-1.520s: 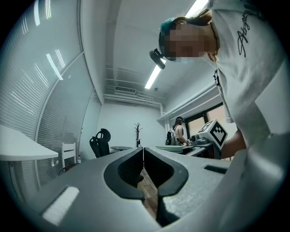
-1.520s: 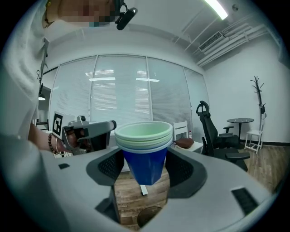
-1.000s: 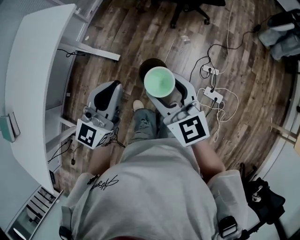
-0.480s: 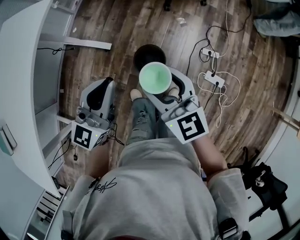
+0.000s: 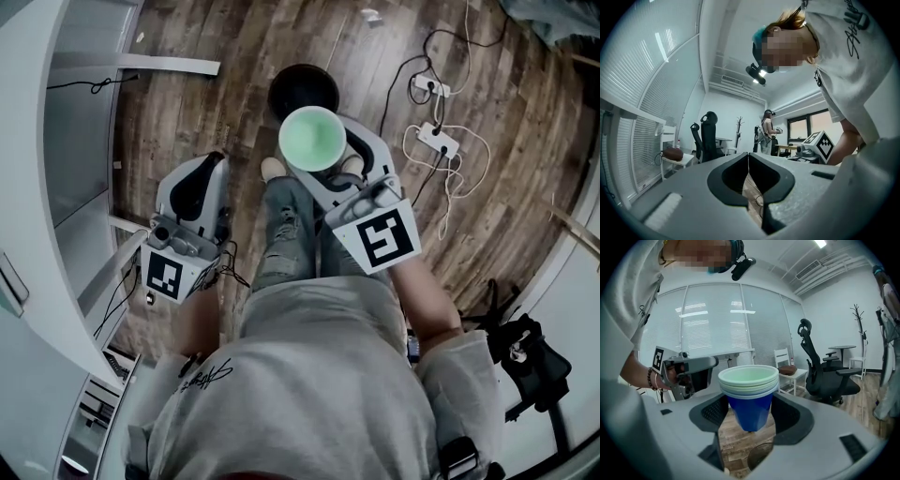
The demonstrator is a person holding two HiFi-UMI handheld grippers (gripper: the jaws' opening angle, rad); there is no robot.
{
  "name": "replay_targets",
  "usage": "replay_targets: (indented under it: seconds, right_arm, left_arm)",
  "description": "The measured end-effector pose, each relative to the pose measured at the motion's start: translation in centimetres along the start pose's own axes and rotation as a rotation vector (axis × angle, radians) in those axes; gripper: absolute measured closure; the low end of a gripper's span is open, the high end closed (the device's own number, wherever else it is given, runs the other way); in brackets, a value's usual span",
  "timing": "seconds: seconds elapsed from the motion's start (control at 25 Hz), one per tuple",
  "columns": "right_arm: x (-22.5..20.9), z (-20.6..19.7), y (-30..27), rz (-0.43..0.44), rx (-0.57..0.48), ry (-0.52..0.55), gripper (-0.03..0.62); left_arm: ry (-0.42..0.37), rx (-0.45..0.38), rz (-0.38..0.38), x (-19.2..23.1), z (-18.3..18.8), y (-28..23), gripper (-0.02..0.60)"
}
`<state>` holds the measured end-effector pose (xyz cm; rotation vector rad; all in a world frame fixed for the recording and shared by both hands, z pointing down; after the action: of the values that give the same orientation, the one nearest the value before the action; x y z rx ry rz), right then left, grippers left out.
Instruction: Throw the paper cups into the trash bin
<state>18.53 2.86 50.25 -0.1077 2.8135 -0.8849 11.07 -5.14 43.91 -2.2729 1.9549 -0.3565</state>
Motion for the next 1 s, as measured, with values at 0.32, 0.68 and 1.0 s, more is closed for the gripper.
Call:
replay_targets:
  seconds: [0.32,0.68,1.0]
  right_arm:
    - [-0.4,-2.5,-2.8,-0.009,0.036,-0.008,0.309]
    - [-1.0,-6.4,-5.6,-0.037,0.088,-0.022,0.309]
    - [-2.0,-9.7,-8.8,-0.051,0.124,-0.088,0.309]
  left_arm:
    - [0.005,0.015,-0.074,-0.5,-2.2,-1.0,0.574]
    - [0.042,0.032,-0.097,-0.5,-4.3,-1.5,0.573]
    - [0.077,0.060,-0.110,-0.2,-6.4,-1.3,0.574]
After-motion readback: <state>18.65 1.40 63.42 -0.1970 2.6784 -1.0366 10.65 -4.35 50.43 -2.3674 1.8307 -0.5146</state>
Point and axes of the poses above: the fingertips, and each gripper's own axes: y backward along the fingers, x to its left, z out of its top, the point moved 1 cm from there along y, backward along the fingers, and after that the axes turned 15 degrees about x, right-handed, at the moved point
